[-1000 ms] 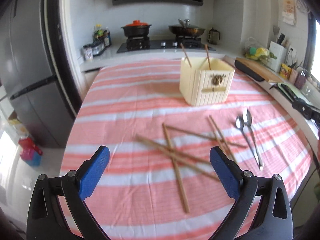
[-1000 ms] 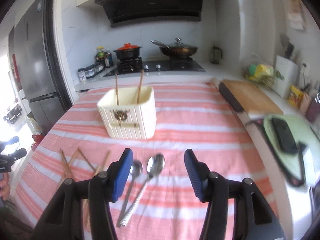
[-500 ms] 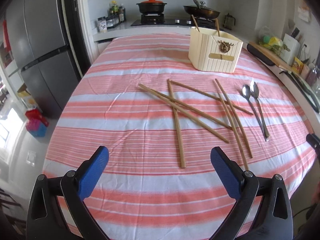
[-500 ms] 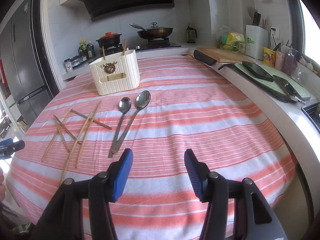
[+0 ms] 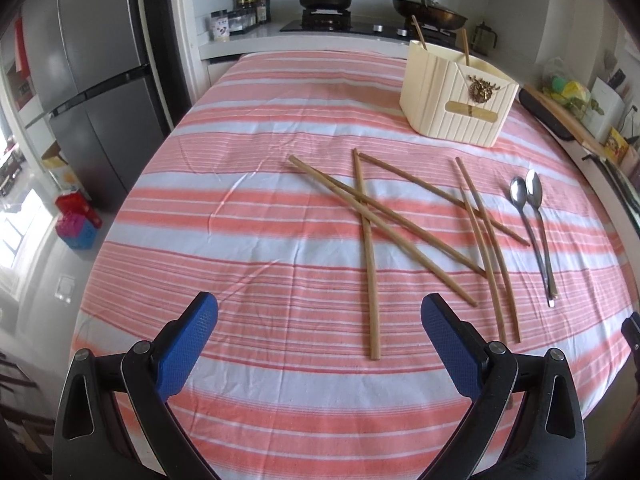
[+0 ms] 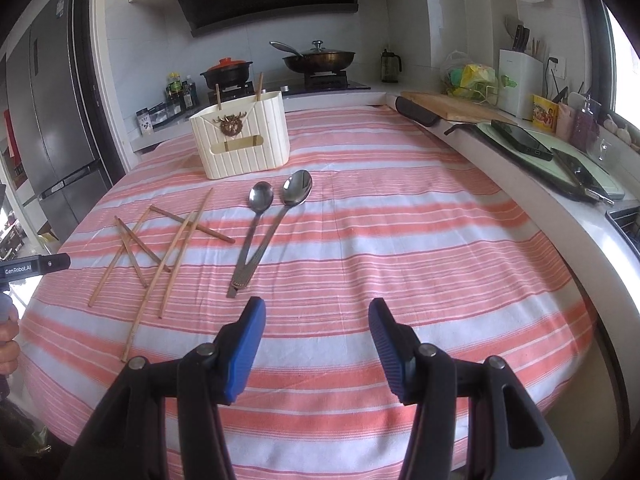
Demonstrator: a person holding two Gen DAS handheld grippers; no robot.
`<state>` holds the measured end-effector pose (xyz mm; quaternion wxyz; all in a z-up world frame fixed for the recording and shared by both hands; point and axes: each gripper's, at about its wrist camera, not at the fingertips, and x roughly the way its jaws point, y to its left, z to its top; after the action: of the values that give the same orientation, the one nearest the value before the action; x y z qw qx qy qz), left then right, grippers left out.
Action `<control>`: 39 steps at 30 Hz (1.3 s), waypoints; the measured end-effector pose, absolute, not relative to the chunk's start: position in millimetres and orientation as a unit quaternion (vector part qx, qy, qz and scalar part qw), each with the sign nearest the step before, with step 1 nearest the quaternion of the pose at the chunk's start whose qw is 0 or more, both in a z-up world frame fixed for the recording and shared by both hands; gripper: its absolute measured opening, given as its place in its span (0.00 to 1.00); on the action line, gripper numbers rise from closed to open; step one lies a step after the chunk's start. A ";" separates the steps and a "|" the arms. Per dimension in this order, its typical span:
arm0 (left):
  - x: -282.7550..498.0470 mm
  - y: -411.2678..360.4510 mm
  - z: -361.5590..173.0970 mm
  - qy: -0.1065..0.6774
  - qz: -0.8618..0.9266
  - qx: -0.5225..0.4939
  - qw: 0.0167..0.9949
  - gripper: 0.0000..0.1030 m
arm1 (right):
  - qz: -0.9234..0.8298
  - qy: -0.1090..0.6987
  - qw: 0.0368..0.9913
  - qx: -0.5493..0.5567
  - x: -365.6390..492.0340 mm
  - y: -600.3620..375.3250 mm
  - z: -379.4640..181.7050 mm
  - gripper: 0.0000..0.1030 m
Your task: Organize utensils
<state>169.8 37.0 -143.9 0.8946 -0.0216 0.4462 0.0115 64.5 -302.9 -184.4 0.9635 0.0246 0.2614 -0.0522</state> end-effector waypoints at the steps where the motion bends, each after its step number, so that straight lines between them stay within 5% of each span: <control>1: 173.8 36.0 -145.6 0.448 0.013 -0.022 0.893 0.99 | -0.051 0.262 0.963 0.022 64.9 -301.4 -184.4 0.53; 16: 216.5 8.5 -194.4 0.473 0.038 0.068 0.878 0.98 | -0.035 0.271 0.962 0.012 63.1 -291.2 -182.2 0.53; 24: 219.4 25.7 -194.2 0.484 0.012 -0.024 0.875 0.98 | -0.029 0.312 0.949 0.028 109.2 -304.0 -178.0 0.53; 30: 238.7 26.0 -189.6 0.477 0.024 -0.025 0.878 0.98 | -0.014 0.321 0.946 0.050 140.9 -294.3 -174.5 0.42; 39: 272.3 7.5 -203.8 0.490 0.040 0.010 0.871 0.99 | -0.003 0.338 0.940 0.046 134.9 -279.6 -187.0 0.42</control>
<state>272.3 7.5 -203.8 0.8709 0.0101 0.4897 0.0400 134.9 -279.6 -187.0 0.9399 0.0459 0.3382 -0.0033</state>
